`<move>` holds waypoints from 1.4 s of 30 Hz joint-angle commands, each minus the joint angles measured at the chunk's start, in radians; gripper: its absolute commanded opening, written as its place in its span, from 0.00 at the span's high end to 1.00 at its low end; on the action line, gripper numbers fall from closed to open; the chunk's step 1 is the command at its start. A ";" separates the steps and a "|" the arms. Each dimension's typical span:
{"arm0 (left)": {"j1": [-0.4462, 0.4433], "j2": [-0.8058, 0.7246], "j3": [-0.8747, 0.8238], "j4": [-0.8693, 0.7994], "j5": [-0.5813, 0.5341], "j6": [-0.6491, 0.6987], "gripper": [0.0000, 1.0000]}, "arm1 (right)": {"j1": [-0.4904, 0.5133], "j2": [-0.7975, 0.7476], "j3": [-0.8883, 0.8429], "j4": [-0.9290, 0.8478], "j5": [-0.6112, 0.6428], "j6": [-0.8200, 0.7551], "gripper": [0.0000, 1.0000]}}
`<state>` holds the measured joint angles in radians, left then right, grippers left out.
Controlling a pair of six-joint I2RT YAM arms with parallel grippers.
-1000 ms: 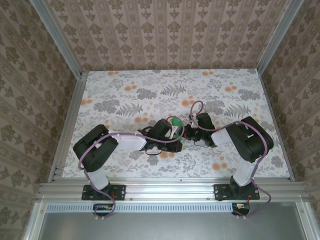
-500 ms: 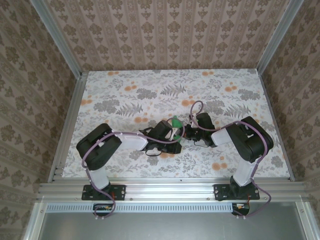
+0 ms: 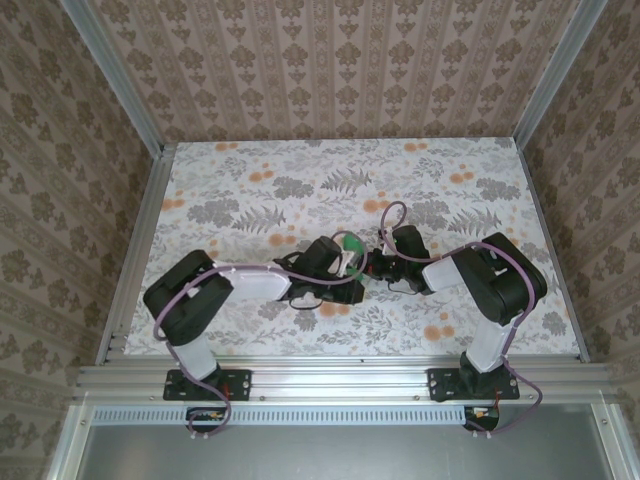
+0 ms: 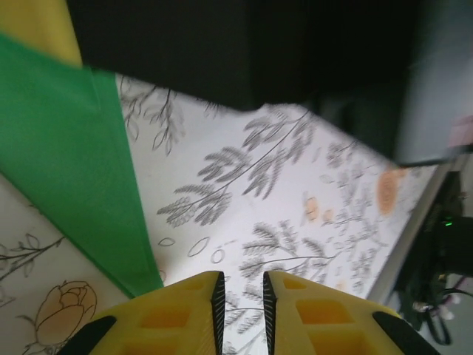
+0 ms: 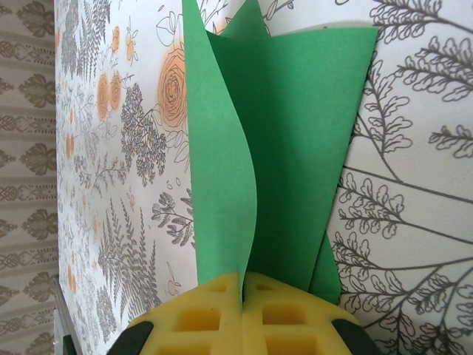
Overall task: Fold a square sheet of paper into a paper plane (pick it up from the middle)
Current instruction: Fold the wing for the fifth time at the center of the table.
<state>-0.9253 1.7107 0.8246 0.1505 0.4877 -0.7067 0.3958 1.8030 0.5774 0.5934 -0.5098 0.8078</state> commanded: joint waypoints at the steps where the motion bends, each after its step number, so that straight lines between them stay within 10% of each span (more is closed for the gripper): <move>1: 0.040 -0.050 -0.021 0.046 0.021 -0.023 0.76 | -0.022 0.106 -0.018 -0.188 0.241 -0.036 1.00; 15: 0.040 0.091 -0.005 0.052 0.046 -0.024 0.88 | -0.022 0.112 -0.014 -0.186 0.240 -0.034 1.00; 42: 0.054 0.012 -0.007 0.044 0.008 -0.048 0.79 | -0.022 0.110 -0.010 -0.194 0.241 -0.035 1.00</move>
<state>-0.8864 1.7435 0.8242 0.2031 0.5129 -0.7418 0.3954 1.8057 0.5838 0.5827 -0.5133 0.8146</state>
